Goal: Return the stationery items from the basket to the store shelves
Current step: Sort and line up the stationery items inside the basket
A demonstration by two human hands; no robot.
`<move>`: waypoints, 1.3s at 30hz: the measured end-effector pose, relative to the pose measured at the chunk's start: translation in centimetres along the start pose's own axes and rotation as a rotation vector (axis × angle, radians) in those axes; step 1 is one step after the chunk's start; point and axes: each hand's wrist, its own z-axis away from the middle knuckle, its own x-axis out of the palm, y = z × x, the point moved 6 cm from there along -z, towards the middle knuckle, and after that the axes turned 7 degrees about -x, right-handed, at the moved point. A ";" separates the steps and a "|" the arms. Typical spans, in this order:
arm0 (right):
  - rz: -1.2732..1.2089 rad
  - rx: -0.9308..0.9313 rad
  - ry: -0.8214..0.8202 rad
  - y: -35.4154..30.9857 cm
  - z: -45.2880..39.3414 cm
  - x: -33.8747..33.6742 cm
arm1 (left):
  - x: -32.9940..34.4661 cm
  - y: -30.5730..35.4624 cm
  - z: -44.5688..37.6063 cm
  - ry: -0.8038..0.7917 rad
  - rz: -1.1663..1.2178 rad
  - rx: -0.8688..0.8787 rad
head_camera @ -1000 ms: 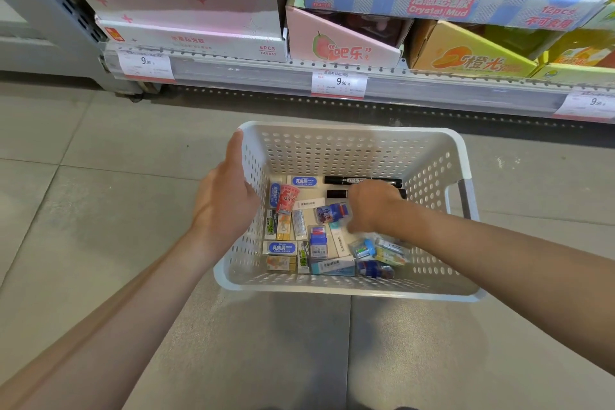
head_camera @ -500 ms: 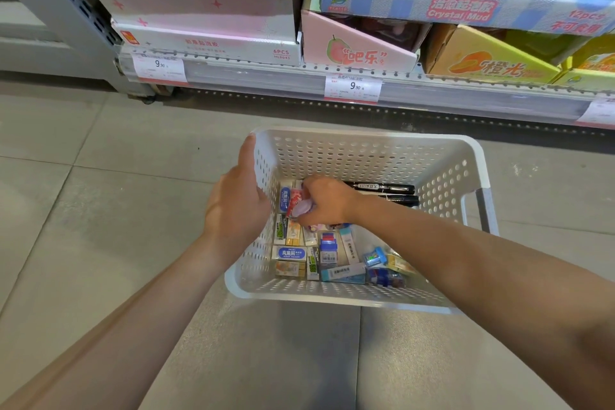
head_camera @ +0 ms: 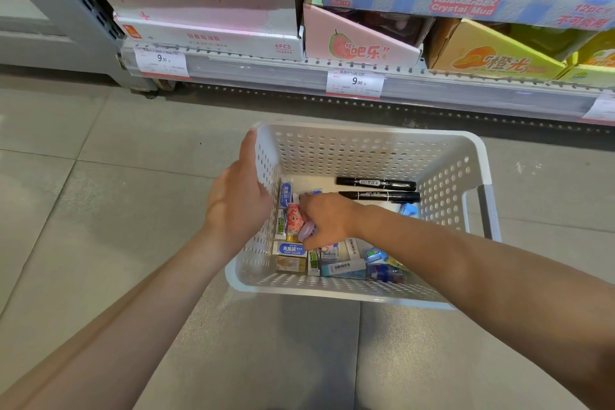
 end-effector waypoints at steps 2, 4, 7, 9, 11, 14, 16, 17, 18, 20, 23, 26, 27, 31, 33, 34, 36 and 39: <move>-0.007 0.002 -0.003 0.0 0.0 0.2 | 0.0 0.0 0.0 -0.006 0.000 -0.004; -0.038 0.016 -0.007 0.3 -0.2 0.0 | 0.0 0.0 0.0 -0.014 0.003 -0.004; -0.234 0.060 0.088 1.1 -0.1 -1.2 | 0.0 0.2 0.1 -0.009 -0.013 -0.005; -0.391 0.092 0.234 1.8 0.5 -2.1 | -0.1 0.2 0.1 0.002 -0.028 -0.001; -0.429 0.115 0.323 2.5 0.9 -2.4 | 0.0 0.1 -0.1 0.011 -0.041 0.007; -0.321 0.098 0.242 2.7 0.6 -2.3 | 0.2 -0.1 -0.2 0.007 -0.038 -0.004; -0.296 0.114 0.142 2.6 0.0 -1.9 | 0.2 -0.2 -0.2 0.012 -0.031 -0.015; -0.295 0.125 0.096 2.5 -0.2 -1.5 | 0.2 -0.2 -0.3 0.017 -0.030 -0.016; -0.290 0.129 0.063 2.4 -0.4 -1.2 | 0.1 -0.2 -0.3 0.020 -0.030 -0.017; -0.260 0.126 0.051 2.3 -0.6 -0.9 | 0.1 -0.3 -0.2 0.022 -0.039 -0.010; -0.210 0.105 0.081 2.4 -0.5 -1.8 | 0.2 -0.3 -0.3 0.026 -0.050 -0.003; -0.184 0.082 0.025 2.6 -0.7 -2.1 | 0.2 -0.4 -0.5 0.035 -0.061 -0.024; -0.177 0.082 -0.009 2.6 -0.8 -1.8 | 0.2 -0.4 -0.4 0.033 -0.060 -0.027; -0.188 0.074 -0.033 2.6 -0.6 -0.5 | 0.2 -0.3 -0.3 0.023 -0.047 -0.010; -0.210 0.070 -0.015 2.6 -0.3 -0.2 | 0.3 -0.4 -0.5 0.019 -0.047 0.002; -0.217 0.070 -0.010 2.7 -0.2 -0.3 | 0.3 -0.4 -0.5 0.021 -0.044 0.003; -0.228 0.081 -0.009 2.9 0.1 -0.7 | 0.3 -0.5 -0.4 0.020 -0.032 0.000; -0.251 0.086 -0.034 2.9 0.6 -1.5 | 0.4 -0.5 -0.4 0.008 -0.016 0.000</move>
